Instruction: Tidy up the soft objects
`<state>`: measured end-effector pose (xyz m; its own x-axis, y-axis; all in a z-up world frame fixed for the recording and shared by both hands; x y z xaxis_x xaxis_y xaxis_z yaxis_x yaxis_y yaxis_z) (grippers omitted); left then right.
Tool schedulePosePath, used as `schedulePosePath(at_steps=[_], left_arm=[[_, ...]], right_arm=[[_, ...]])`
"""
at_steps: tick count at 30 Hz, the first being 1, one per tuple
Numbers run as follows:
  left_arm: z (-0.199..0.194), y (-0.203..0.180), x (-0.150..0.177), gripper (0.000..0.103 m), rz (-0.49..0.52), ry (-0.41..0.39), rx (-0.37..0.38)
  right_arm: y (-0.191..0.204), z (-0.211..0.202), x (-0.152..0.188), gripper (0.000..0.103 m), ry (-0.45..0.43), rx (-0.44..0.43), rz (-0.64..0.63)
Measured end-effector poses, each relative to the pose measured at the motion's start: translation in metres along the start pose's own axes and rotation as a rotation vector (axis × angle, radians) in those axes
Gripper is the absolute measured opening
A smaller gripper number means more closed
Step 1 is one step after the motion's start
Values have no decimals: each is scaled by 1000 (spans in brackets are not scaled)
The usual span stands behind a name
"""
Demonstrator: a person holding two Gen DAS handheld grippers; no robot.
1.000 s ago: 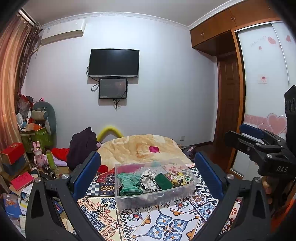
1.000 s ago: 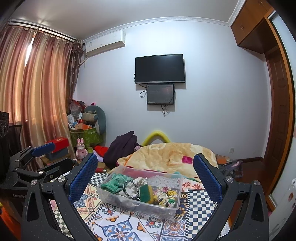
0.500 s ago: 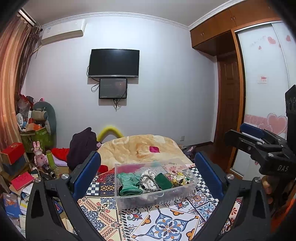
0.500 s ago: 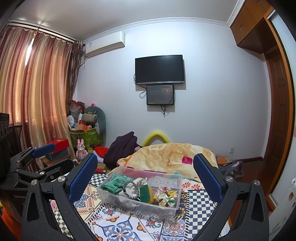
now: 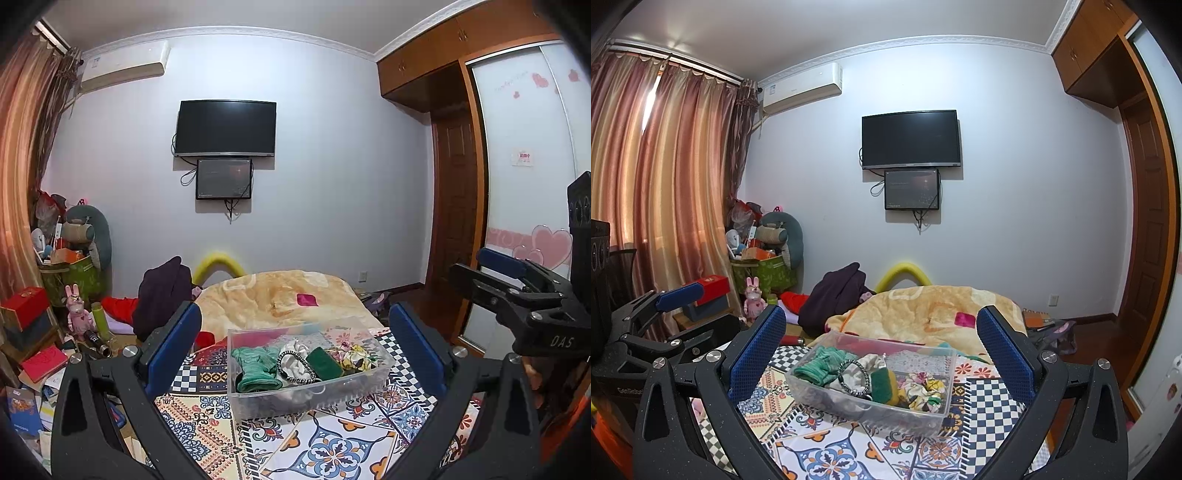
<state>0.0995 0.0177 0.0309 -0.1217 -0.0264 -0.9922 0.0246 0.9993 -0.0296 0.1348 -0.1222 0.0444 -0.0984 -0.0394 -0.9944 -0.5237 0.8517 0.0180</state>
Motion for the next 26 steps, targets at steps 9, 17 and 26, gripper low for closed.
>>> schedulePosePath(at_steps=[9, 17, 26], left_arm=[[2, -2, 1, 103, 3, 4, -3], [4, -4, 1, 103, 4, 12, -1], [2, -8, 2, 103, 12, 16, 20]], right_arm=[[-1, -2, -2, 103, 1, 4, 3], [-3, -1, -1, 103, 4, 3, 11], [-3, -1, -1, 103, 9, -1, 8]])
Point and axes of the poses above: each gripper's, at about its wrist camera, not at the fingertips, and z roughly the way its jaws point, y to its left, x to its underside, the point moved 9 cm from there along z, roughly the way its jaws point, and after that the axes turned 3 degrees about -y, right-handed, at the moved point
